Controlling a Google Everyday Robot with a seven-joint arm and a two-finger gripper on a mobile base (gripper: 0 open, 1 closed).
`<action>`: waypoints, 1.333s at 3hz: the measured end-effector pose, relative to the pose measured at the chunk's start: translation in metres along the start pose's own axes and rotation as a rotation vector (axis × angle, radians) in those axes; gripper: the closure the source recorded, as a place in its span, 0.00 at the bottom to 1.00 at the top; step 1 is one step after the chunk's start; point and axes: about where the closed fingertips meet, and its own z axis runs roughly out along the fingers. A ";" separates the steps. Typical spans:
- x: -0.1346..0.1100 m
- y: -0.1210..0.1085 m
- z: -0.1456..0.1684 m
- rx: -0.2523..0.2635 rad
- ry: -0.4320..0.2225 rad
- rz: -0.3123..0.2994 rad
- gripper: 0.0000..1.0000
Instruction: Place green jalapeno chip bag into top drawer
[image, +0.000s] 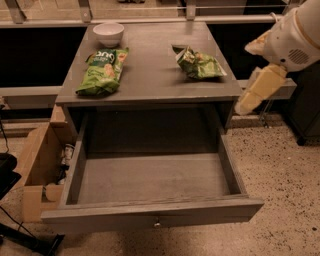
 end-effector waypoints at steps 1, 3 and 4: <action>-0.036 -0.042 0.032 0.061 -0.210 -0.008 0.00; -0.056 -0.057 0.054 0.076 -0.301 -0.001 0.00; -0.063 -0.056 0.062 0.080 -0.309 -0.010 0.00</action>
Offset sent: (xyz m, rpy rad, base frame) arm 0.1064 0.0690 -0.0069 0.3532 -0.2037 0.0628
